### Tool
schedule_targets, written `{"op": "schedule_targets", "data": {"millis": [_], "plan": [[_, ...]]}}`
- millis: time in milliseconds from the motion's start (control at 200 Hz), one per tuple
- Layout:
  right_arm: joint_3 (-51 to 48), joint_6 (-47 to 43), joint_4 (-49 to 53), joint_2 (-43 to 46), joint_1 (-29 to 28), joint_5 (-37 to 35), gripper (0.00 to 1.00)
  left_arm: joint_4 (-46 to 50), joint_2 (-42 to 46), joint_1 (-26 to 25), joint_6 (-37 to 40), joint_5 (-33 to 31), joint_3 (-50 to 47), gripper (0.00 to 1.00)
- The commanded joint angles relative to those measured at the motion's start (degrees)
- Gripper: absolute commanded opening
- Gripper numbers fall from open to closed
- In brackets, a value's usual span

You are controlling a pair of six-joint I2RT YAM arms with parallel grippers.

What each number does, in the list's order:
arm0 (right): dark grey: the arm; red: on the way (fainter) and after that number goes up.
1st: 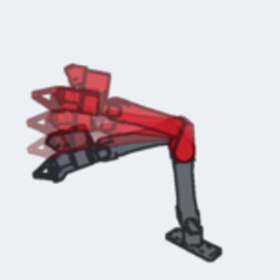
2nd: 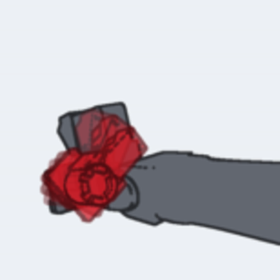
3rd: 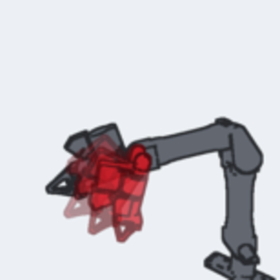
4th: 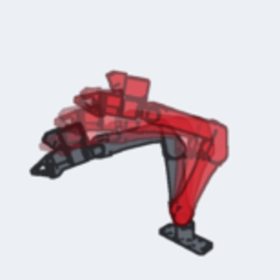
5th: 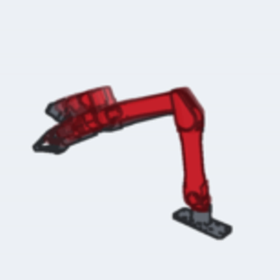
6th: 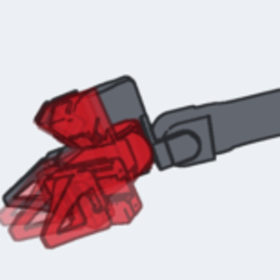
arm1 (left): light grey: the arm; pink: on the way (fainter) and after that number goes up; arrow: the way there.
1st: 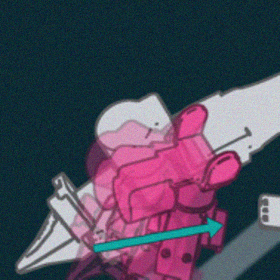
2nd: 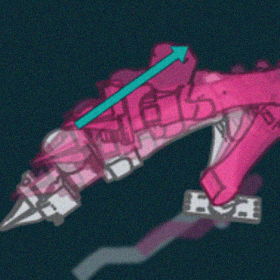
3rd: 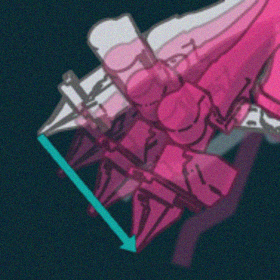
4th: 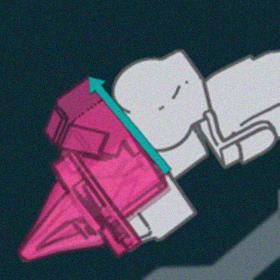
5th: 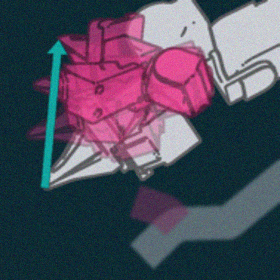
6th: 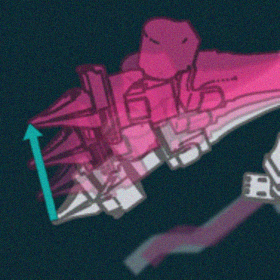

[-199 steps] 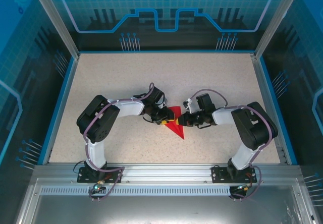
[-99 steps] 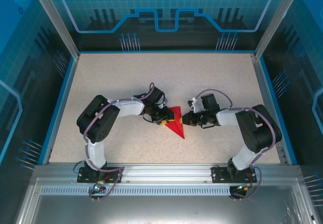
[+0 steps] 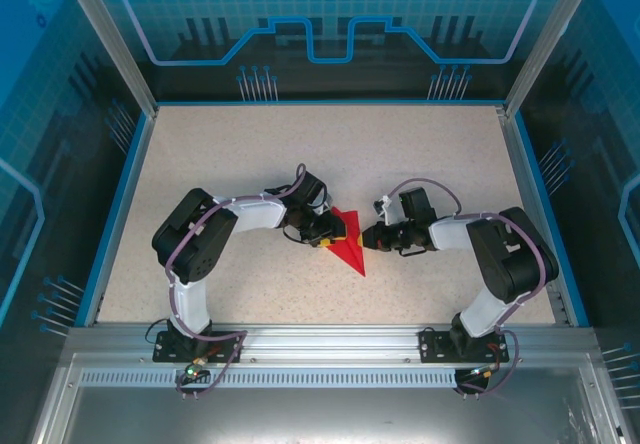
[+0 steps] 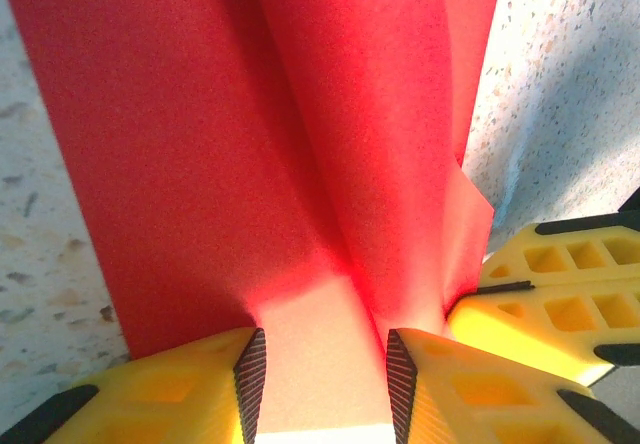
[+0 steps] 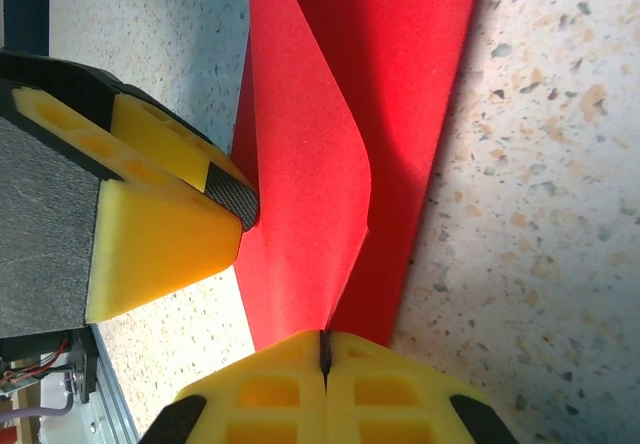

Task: Fold a paper plane with a square sheet of paper (fold left side to right side)
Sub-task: Fourth fold the wing at the center of the table.

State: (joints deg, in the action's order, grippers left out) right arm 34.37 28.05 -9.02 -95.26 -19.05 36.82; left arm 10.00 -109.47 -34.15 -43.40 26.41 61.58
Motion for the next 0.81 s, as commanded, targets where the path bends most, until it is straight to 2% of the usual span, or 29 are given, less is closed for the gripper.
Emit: {"op": "schedule_targets", "data": {"millis": [0, 800], "plan": [[-0.72, -1.24, 1.89, -1.3, 0.94, -0.51, 0.0, 1.44, -0.75, -0.3, 1.27, -0.97, 1.13, 0.4], [2.28, -2.98, 4.47, -0.53, 0.31, -1.71, 0.0, 1.35, -0.76, -0.3, 1.38, -1.13, 0.86, 0.4]]}}
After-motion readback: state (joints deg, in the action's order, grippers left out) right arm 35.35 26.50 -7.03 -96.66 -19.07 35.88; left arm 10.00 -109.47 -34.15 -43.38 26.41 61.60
